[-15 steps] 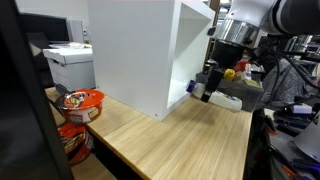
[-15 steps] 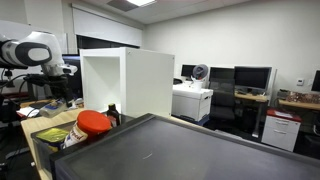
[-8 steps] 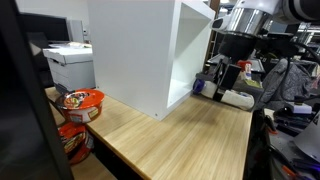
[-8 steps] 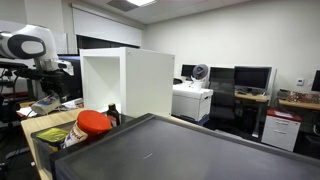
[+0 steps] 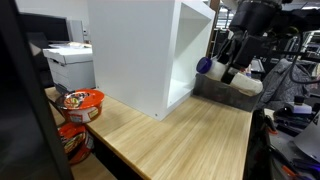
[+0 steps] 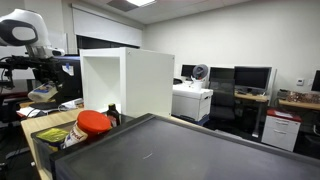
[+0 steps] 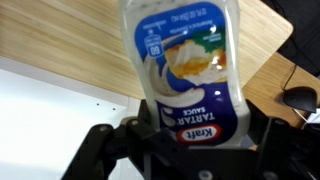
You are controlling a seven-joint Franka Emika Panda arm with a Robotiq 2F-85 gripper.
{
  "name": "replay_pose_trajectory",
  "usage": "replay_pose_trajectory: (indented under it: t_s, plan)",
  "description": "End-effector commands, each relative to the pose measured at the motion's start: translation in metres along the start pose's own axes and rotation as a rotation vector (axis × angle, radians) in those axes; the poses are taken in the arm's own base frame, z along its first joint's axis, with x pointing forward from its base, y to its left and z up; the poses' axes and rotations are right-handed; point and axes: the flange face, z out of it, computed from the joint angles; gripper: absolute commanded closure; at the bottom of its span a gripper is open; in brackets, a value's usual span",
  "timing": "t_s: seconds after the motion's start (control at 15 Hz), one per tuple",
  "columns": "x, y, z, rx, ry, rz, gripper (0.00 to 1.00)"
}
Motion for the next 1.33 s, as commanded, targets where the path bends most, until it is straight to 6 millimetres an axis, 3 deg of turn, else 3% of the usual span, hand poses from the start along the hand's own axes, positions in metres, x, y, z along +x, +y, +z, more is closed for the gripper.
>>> replay_pose_trajectory:
  t_s: [0.0,0.33,0.67,1.27]
  plan:
    - [0.004,-0.02,-0.028,0.081,0.044,-0.086,0.38]
    - [0.012,-0.044,-0.038,0.14,0.083,-0.083,0.38]
    - [0.024,-0.052,-0.054,0.17,0.126,-0.059,0.38]
    - [0.059,-0.044,-0.126,0.177,0.29,0.009,0.38]
